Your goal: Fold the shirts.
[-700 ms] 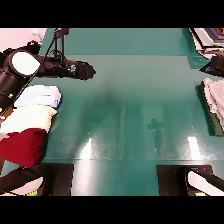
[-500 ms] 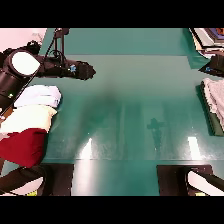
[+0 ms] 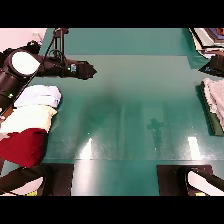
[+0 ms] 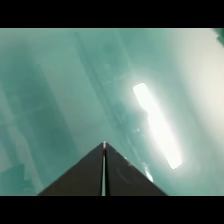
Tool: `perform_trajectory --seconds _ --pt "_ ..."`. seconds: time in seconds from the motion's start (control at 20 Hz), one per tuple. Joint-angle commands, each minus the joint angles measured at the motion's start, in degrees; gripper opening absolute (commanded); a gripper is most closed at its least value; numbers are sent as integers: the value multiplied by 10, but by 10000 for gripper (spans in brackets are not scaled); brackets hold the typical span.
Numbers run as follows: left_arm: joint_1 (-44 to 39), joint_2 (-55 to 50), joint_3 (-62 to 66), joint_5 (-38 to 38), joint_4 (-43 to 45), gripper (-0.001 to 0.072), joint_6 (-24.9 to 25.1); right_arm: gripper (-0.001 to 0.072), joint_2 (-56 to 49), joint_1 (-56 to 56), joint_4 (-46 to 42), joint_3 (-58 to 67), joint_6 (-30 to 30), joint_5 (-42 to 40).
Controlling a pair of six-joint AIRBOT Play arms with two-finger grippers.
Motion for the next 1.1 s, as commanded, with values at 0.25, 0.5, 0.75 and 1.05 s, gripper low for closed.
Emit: perform_trajectory --seconds 0.25,0.5,0.75,1.05 --pt "76 -3 -2 -82 288 606 -40 18 0 0 0 0 0 1" --pt "211 -9 -132 -99 345 607 -64 18 0 0 0 0 0 -1" --pt "238 -31 -223 7 346 606 -74 19 0 0 0 0 0 -1" --pt "238 -49 -199 -12 346 115 -106 18 0 0 0 0 1 3"
